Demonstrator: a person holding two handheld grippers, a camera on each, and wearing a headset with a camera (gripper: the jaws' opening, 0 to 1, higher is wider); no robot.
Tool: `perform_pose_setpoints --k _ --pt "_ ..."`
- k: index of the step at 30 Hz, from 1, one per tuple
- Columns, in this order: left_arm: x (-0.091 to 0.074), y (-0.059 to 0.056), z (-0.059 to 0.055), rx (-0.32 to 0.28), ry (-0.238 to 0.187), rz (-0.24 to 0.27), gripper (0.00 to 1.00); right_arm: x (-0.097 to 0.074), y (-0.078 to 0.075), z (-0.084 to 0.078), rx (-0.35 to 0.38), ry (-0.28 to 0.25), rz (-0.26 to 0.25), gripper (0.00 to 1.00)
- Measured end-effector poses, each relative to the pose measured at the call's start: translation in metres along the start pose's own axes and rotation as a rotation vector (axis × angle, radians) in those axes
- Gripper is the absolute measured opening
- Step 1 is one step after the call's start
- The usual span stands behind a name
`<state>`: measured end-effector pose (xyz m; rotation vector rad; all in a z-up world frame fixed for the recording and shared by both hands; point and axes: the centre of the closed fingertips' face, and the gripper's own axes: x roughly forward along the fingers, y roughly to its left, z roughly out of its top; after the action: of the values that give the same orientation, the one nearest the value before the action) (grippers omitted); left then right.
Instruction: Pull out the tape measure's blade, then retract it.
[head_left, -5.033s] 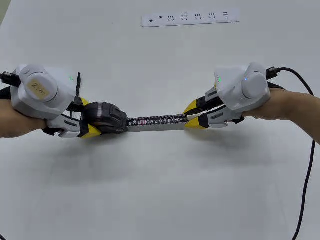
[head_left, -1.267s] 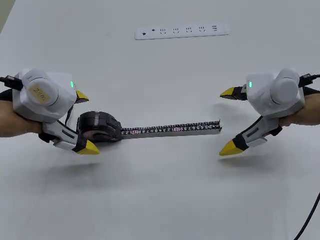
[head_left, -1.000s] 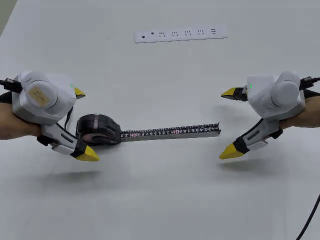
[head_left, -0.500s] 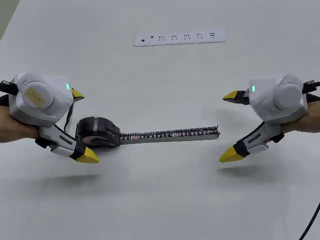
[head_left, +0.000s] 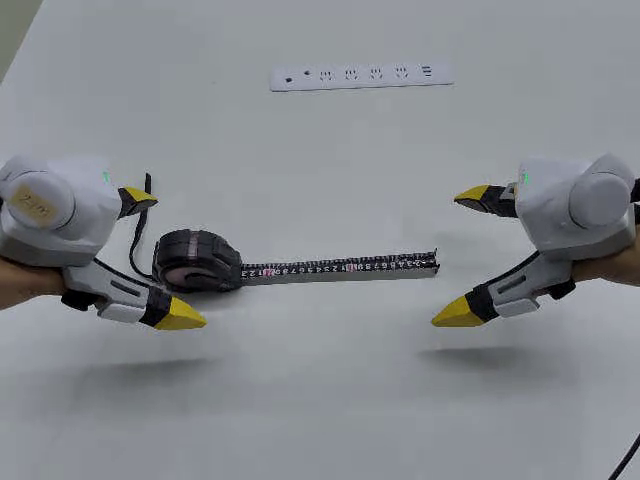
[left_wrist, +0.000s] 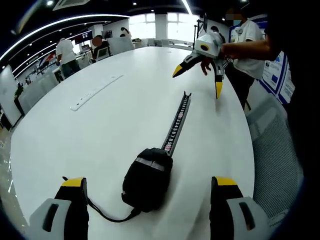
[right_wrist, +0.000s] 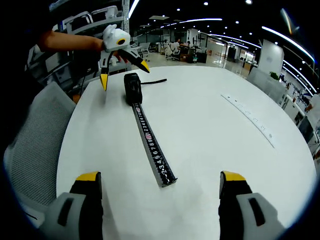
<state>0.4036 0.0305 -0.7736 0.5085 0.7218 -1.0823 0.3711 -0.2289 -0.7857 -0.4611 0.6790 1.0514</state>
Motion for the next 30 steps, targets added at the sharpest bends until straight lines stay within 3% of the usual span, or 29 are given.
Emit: perform_pose_setpoints --k 7,16,25,30 --pt "-0.008 -0.005 0.001 -0.073 -0.056 0.034 1.00 -0.006 0.006 0.005 0.056 -0.034 -0.044 1.00" --pt "-0.022 -0.007 0.015 -0.193 -0.171 0.122 1.00 -0.013 0.014 0.012 0.139 -0.083 -0.110 1.00" --pt "-0.028 -0.021 0.012 -0.240 -0.203 0.171 1.00 -0.019 0.026 0.010 0.218 -0.112 -0.178 1.00" --pt "-0.028 -0.029 0.009 -0.275 -0.208 0.183 1.00 -0.020 0.035 0.005 0.269 -0.100 -0.191 0.99"
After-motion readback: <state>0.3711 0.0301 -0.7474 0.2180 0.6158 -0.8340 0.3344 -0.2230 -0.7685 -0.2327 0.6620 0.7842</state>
